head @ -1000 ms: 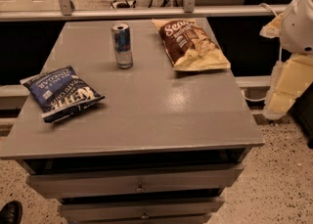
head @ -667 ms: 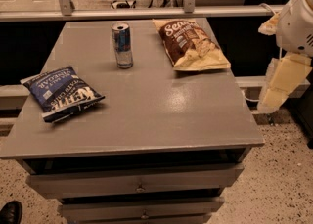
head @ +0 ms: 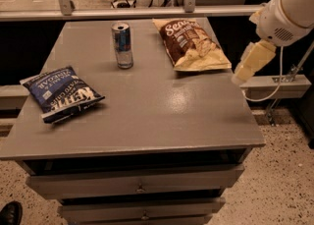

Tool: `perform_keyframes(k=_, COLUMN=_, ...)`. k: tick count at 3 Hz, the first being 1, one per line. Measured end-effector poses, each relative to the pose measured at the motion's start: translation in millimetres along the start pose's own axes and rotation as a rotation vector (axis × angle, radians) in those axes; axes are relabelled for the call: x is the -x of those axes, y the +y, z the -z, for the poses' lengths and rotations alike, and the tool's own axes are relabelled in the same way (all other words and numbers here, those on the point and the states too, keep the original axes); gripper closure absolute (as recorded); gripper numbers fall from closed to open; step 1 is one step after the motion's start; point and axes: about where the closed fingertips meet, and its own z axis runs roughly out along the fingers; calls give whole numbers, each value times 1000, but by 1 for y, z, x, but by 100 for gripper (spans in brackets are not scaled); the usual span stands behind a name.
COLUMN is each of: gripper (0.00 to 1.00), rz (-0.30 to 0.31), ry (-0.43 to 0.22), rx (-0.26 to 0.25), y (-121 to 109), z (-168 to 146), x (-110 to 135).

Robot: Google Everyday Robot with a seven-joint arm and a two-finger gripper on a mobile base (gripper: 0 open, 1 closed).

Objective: Move brown chip bag near blue chip bag

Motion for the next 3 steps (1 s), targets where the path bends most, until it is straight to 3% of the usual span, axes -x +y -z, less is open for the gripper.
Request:
perform_keyframes(k=1, gripper=0, rz=-94, ry=-103, rx=-19, y=-41, z=-40, x=19)
perform_keyframes(k=3, gripper=0, rz=-282, ry=-290, rx=32, y=-84, z=-117, x=63)
